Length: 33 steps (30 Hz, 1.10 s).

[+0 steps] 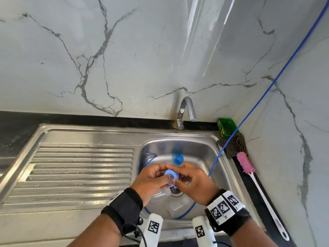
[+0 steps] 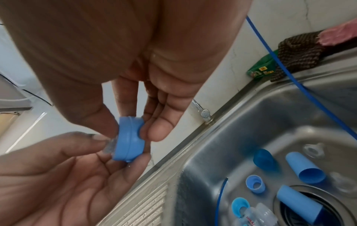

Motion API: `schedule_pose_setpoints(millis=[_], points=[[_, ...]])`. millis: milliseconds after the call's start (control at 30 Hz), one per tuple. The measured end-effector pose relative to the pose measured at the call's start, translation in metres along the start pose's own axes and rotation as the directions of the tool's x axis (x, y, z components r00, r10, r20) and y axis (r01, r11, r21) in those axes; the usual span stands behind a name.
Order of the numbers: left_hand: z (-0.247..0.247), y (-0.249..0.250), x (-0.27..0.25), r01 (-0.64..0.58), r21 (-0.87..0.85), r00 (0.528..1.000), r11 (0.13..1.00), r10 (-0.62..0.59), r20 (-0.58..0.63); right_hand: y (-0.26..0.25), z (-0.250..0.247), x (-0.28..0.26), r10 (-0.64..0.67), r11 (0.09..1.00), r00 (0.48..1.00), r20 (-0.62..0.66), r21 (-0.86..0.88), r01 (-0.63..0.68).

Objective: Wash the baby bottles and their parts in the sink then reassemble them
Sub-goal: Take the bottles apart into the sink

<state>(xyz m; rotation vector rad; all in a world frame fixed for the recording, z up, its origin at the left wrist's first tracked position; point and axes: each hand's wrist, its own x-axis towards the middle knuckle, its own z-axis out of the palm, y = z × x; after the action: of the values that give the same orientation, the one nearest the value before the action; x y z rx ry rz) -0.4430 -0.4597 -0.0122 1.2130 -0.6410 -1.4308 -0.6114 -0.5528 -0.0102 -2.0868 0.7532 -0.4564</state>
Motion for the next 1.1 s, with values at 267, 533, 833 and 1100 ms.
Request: schedule_pose_setpoints(millis=[267, 533, 833, 1100], points=[[0.017, -0.001, 0.001, 0.038, -0.013, 0.995, 0.999, -0.036, 0.093, 0.016, -0.011, -0.006, 0.140, 0.979, 0.990, -0.005, 0.150, -0.138], [0.043, -0.004, 0.015, -0.006, -0.011, 0.999, 1.000, 0.007, 0.053, 0.036, -0.032, -0.006, 0.135, 0.974, 0.991, -0.002, 0.185, -0.132], [0.072, -0.017, 0.035, -0.076, 0.106, 0.989, 0.991, 0.089, -0.121, 0.050, -0.050, -0.005, 0.048, 0.990, 0.997, -0.059, 0.137, -0.040], [0.064, -0.019, 0.046, -0.084, 0.105, 0.971, 0.991, 0.105, -0.213, 0.039, -0.044, 0.001, -0.010, 0.985, 0.994, -0.105, 0.169, 0.028]])
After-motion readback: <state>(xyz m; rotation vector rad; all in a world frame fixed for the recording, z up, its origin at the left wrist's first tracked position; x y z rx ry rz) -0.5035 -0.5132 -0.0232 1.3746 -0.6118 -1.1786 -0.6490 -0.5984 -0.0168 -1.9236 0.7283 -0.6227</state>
